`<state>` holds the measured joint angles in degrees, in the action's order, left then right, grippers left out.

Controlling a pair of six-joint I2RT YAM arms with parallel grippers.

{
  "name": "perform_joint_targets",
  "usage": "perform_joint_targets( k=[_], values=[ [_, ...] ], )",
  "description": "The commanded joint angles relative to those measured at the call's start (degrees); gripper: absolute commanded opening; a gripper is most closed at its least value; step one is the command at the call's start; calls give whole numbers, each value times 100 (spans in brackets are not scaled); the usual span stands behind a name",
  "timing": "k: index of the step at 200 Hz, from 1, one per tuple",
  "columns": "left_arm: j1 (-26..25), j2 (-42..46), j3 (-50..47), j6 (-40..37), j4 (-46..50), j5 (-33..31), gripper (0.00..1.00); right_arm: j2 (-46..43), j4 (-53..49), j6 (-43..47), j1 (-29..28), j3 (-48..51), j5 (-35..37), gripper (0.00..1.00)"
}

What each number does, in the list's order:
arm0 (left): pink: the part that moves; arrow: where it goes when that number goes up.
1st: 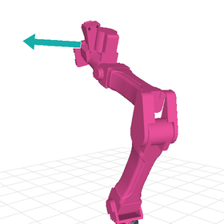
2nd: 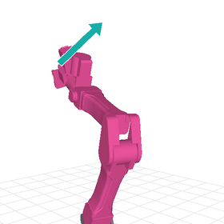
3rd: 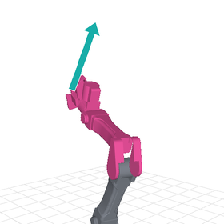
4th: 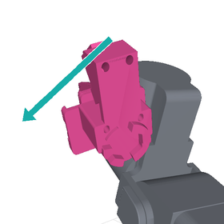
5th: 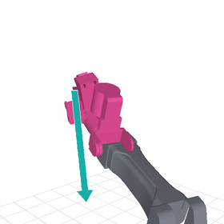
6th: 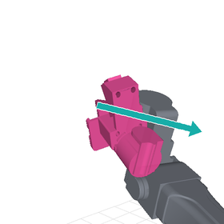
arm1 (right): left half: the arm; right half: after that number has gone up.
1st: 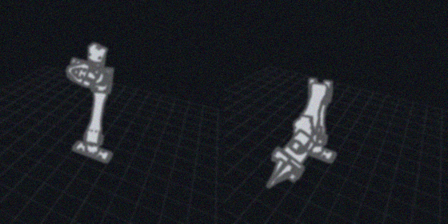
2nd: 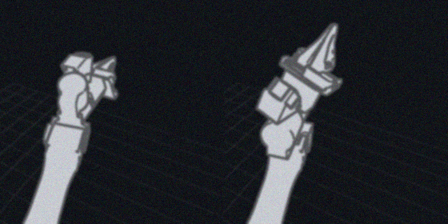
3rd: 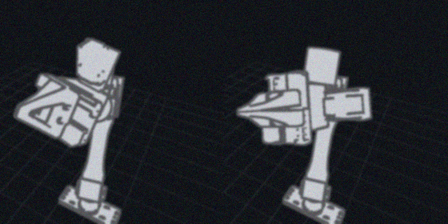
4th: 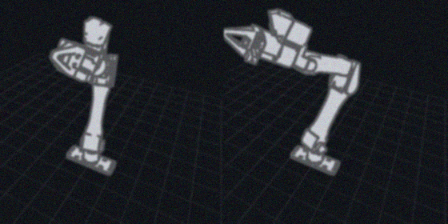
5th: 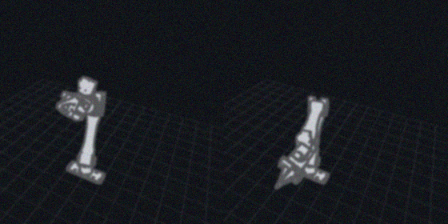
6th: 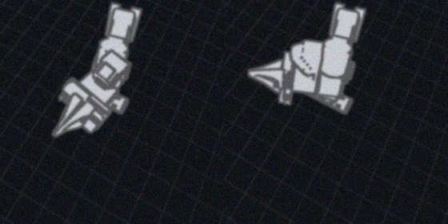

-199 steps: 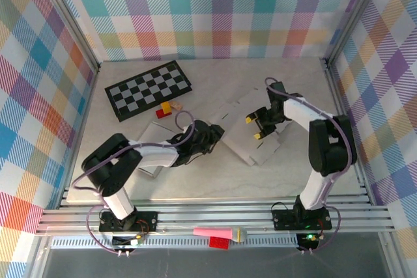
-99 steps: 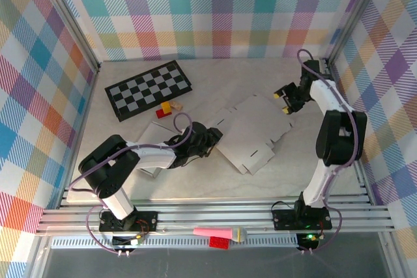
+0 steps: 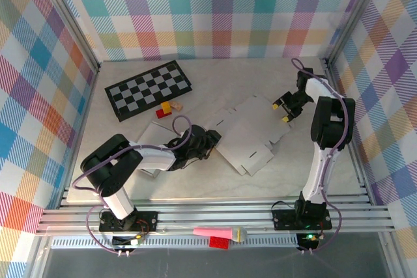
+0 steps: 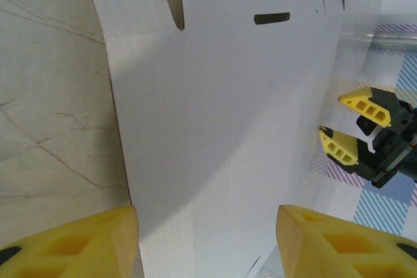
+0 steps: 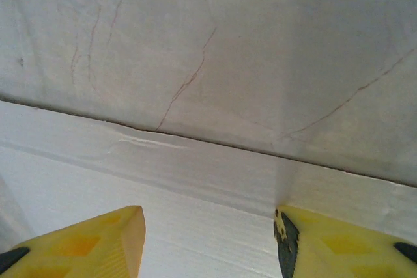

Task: Fold the paper box

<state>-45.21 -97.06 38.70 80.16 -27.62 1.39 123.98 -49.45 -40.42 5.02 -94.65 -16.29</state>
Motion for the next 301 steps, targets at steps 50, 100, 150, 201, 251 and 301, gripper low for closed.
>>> perform_joint_targets(
  k=[50,100,150,201,251,301],
  values=[
    [-15,424,-192,-108,318,-422,58,179,-363,243,-30,-233,127,55],
    [39,-527,-49,-18,-1260,-129,50,214,-381,298,-27,-286,56,55],
    [34,-593,96,-182,-1417,-228,35,215,-382,323,-28,-308,-27,54],
    [-92,-190,381,-258,-1343,-666,0,-244,-172,221,-33,-352,-264,54],
    [-201,547,1319,-189,145,-1870,0,-2589,507,-1430,-131,595,-219,58],
    [-278,529,2154,-49,435,-2764,0,-5512,1886,-4321,-1902,2830,749,60]
  ],
)
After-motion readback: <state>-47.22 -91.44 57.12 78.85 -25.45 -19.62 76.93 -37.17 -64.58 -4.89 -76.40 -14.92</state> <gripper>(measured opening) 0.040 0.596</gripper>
